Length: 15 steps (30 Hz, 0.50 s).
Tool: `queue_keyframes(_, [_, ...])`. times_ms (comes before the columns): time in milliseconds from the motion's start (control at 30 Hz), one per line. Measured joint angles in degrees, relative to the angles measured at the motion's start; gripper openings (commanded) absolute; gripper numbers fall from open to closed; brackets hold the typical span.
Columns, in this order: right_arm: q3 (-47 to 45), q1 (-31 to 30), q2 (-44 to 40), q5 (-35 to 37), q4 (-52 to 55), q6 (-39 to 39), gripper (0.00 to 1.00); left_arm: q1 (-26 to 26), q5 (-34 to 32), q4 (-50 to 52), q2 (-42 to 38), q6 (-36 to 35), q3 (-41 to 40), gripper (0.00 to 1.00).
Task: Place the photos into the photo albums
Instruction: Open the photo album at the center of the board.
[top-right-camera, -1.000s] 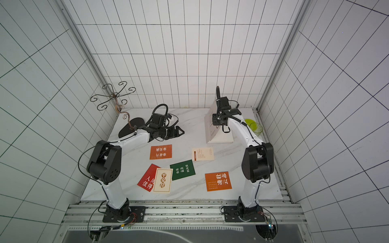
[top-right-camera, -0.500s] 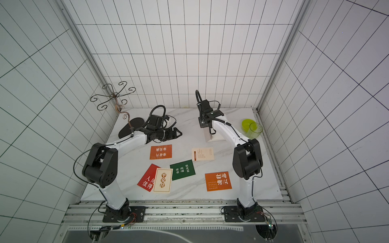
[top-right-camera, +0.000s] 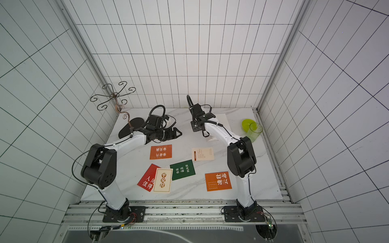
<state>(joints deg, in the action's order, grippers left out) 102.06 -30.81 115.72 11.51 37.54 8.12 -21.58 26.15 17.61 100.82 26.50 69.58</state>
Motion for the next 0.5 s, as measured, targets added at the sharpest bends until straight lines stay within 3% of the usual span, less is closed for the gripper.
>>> queue_keyframes(500, [0.0, -0.1, 2.6, -13.6, -5.1, 4.1, 0.67, 0.5, 0.0, 0.0, -1.4, 0.0, -0.1, 0.84])
